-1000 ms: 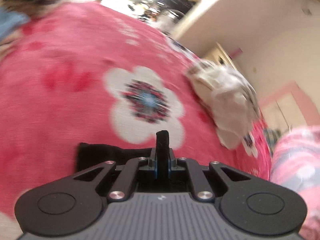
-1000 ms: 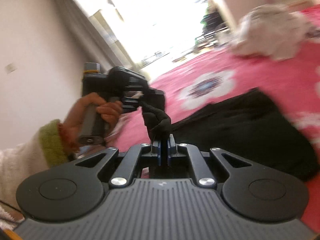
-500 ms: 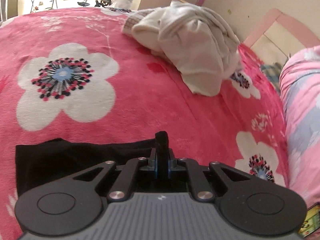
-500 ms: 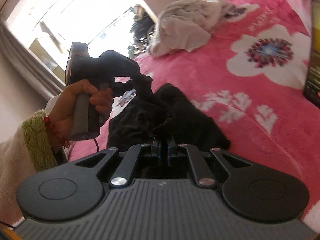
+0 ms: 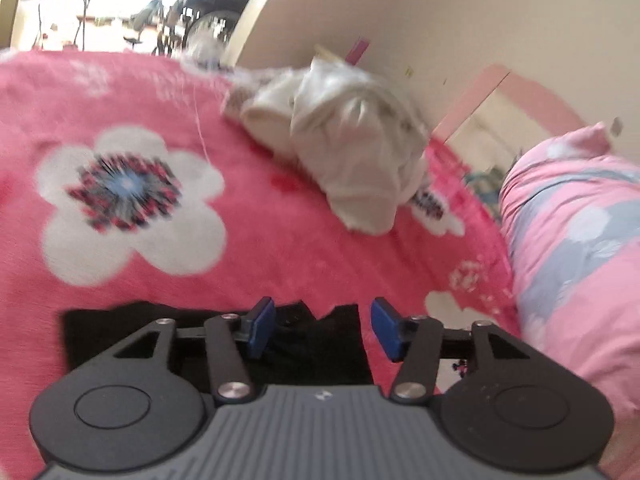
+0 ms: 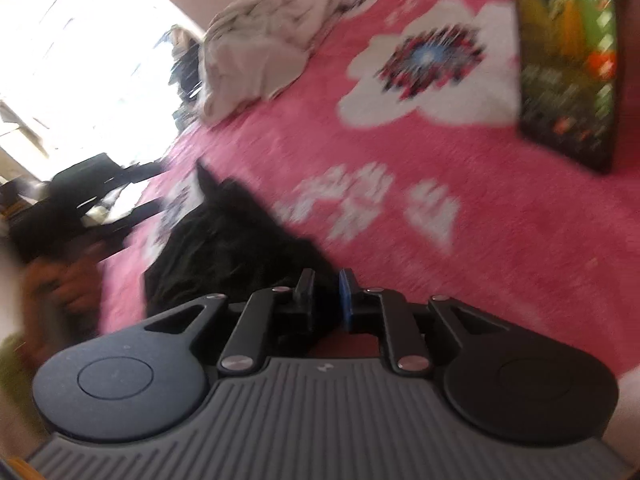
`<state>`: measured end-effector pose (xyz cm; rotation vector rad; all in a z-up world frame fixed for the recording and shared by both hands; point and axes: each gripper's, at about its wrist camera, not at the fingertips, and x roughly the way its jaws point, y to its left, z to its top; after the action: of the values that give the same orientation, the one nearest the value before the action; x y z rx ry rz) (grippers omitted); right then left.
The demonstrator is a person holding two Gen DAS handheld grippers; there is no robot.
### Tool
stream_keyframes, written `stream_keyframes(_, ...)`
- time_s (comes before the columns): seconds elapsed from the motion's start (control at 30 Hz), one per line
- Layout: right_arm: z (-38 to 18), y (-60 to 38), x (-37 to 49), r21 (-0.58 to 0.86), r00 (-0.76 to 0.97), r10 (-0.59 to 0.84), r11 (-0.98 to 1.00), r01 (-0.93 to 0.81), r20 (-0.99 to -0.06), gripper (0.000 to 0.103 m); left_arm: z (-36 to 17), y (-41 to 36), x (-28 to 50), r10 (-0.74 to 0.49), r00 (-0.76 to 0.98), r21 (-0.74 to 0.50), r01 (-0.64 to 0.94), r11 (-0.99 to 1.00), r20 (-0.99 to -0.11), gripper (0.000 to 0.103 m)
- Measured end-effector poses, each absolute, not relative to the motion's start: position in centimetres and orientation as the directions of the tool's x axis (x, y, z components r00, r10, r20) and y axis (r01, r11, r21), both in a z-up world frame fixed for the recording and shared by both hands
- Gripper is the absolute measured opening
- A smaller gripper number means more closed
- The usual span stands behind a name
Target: Fold clothes
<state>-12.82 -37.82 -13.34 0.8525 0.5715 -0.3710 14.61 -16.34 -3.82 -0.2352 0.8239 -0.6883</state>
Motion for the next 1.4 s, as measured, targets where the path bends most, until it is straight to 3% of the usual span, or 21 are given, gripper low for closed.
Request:
stream_keyframes(0.17,-10.4,-37.9,-13.8,0.522,0.813,-0.235,0.664,0.535,-0.533,0.015,-2.6,-10.1,10.4,-0.632,0.484,-0.383,0.52,0.764,-0.605,0.057)
stream_keyframes(0.33,-8.4,-33.9,-8.4,0.358,0.812,-0.014,0.893,0.273,-0.583,0.015,-6.0,-7.3,4.9,-0.611,0.401,-0.302,0.606,0.736,-0.683,0.05)
stream_keyframes(0.47,-9.6,-32.1,-3.9,0.25,0.739,0.052,0.955,0.159,-0.671,0.014,-9.9,-7.4,0.8,-0.592,0.341,-0.26,0.662,0.703,-0.73,0.046)
stream_keyframes(0.57,-11.0,-33.6,-1.8,0.182,0.704,0.011,0.969,0.168,-0.71,0.0,-11.8,-7.4,-0.7,-0.56,0.362,-0.218,0.661,0.718,-0.745,0.046)
stream_keyframes(0.63,-12.0,-34.5,-0.4,0.135,0.679,-0.017,0.976,0.171,-0.734,0.0,-11.9,-7.1,-0.9,-0.565,0.375,-0.218,0.658,0.72,-0.735,0.046)
stream_keyframes(0.7,-10.7,-34.1,-0.1,0.003,0.699,-0.136,0.981,0.194,-0.702,0.006,-12.0,-6.9,-0.7,-0.57,0.375,-0.227,0.655,0.721,-0.731,0.046)
stream_keyframes(0.87,-9.2,-32.7,2.2,0.106,0.743,0.049,0.994,0.029,-0.667,0.005,-12.5,-6.7,-0.9,-0.574,0.386,-0.222,0.657,0.721,-0.722,0.046)
stream_keyframes(0.97,-11.2,-32.0,5.2,0.057,0.697,0.056,0.998,-0.021,-0.715,0.003,-12.6,-6.7,-1.2,-0.573,0.397,-0.213,0.658,0.722,-0.717,0.046)
stream_keyframes(1.03,-12.5,-34.6,7.1,0.07,0.696,-0.007,0.994,0.082,-0.718,0.0,-12.7,-6.6,-1.3,-0.576,0.397,-0.214,0.66,0.72,-0.715,0.046)
stream_keyframes(1.1,-13.2,-37.8,8.6,0.103,0.699,-0.077,0.972,0.212,-0.711,0.007,-12.7,-6.5,-1.4,-0.578,0.397,-0.214,0.662,0.718,-0.713,0.046)
stream_keyframes(1.2,-11.8,-41.2,8.7,0.291,0.752,0.019,0.928,0.233,-0.659,0.007,-12.7,-6.3,-1.5,-0.583,0.395,-0.216,0.665,0.714,-0.71,0.047)
stream_keyframes(1.23,-11.4,-41.9,8.7,0.346,0.763,0.062,0.912,0.218,-0.643,0.013,-12.7,-6.2,-1.5,-0.586,0.392,-0.219,0.668,0.712,-0.71,0.047)
stream_keyframes(1.33,-11.2,-43.4,9.6,0.46,0.759,0.179,0.871,0.175,-0.627,0.058,-12.8,-6.0,-1.5,-0.594,0.386,-0.226,0.672,0.705,-0.706,0.047)
stream_keyframes(1.4,-12.2,-43.8,10.9,0.489,0.718,0.236,0.857,0.164,-0.654,0.062,-12.8,-5.9,-1.7,-0.595,0.39,-0.22,0.676,0.703,-0.703,0.048)
